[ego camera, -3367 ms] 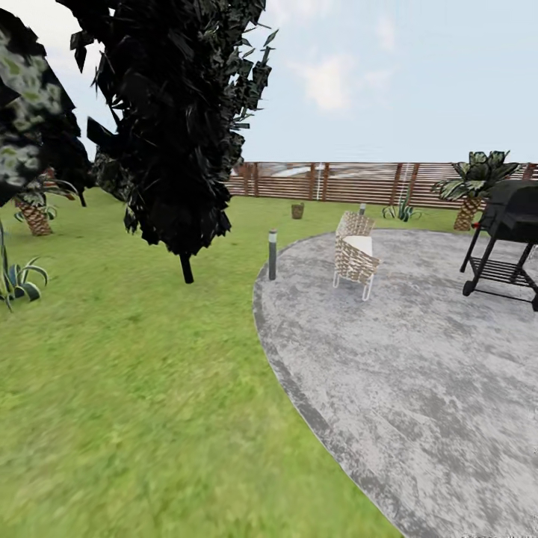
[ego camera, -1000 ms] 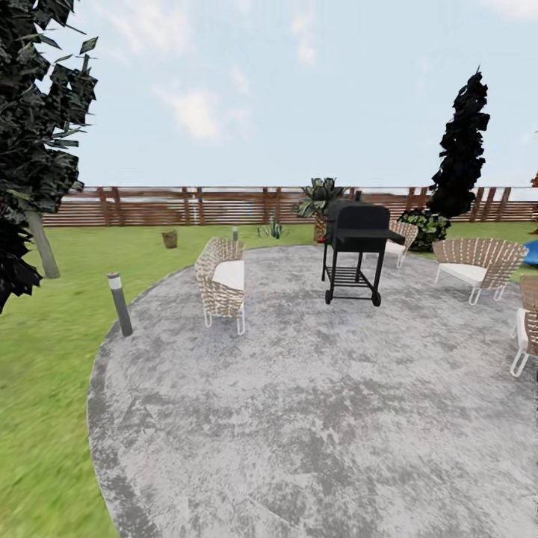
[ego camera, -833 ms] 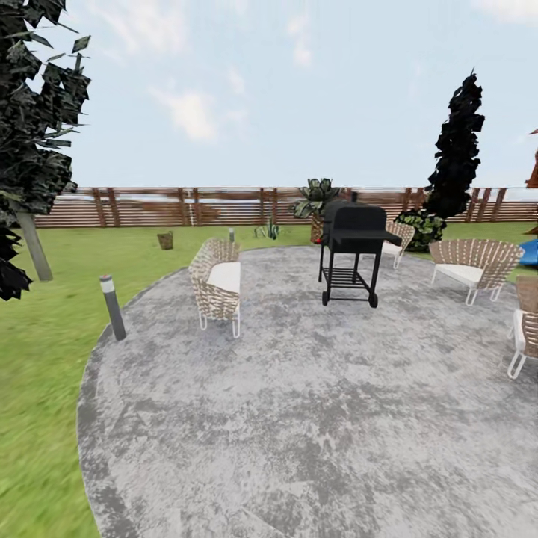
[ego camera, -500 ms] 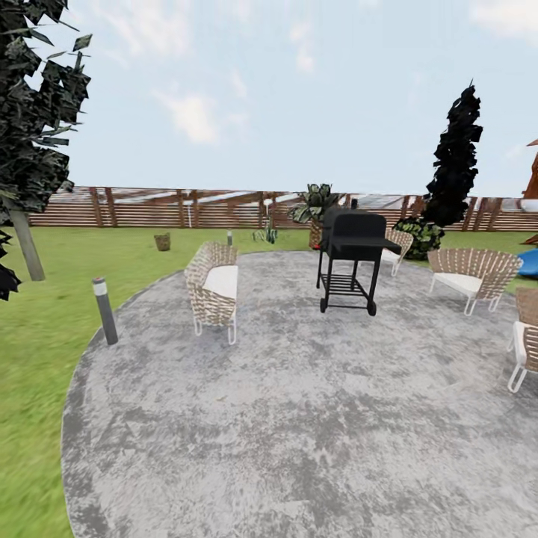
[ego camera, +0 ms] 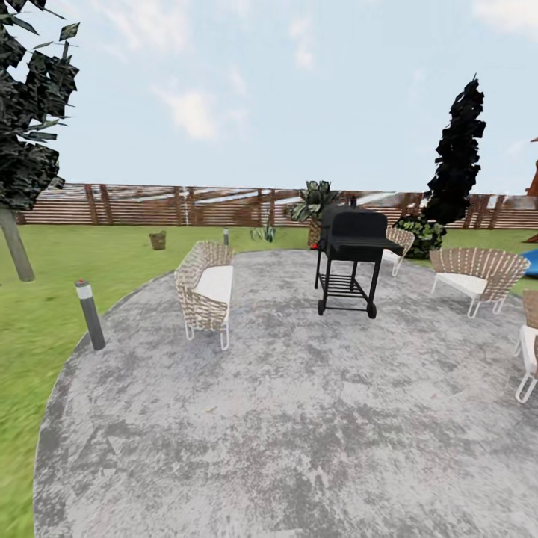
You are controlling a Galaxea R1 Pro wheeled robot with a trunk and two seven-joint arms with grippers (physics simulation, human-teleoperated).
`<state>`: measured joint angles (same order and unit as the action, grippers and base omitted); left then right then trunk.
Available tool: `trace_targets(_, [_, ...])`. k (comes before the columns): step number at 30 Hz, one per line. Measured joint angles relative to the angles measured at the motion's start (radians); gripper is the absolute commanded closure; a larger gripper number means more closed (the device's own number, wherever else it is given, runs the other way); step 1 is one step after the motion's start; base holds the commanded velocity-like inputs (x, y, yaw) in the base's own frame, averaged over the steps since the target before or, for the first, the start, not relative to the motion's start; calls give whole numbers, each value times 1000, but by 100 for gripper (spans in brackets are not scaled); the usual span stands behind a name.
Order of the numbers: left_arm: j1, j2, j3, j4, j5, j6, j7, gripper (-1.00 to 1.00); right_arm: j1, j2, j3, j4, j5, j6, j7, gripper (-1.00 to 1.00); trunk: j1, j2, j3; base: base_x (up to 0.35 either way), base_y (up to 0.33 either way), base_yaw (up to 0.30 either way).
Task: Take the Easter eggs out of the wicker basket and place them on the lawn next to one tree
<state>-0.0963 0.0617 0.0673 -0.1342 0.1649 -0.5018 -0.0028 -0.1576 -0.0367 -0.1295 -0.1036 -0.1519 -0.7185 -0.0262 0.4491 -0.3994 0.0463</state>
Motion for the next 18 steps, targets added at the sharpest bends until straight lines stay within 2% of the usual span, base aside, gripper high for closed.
trace_targets(12, [0, 0, 0, 0, 0, 0, -1, -100, 0, 1, 0, 0, 0, -1, 0, -100, 0, 0, 0, 309, -143, 0])
trace_targets(18, [0, 1, 0, 0, 0, 0, -1, -100, 0, 3, -1, 0, 0, -2, 0, -100, 0, 0, 0, 317, -57, 0])
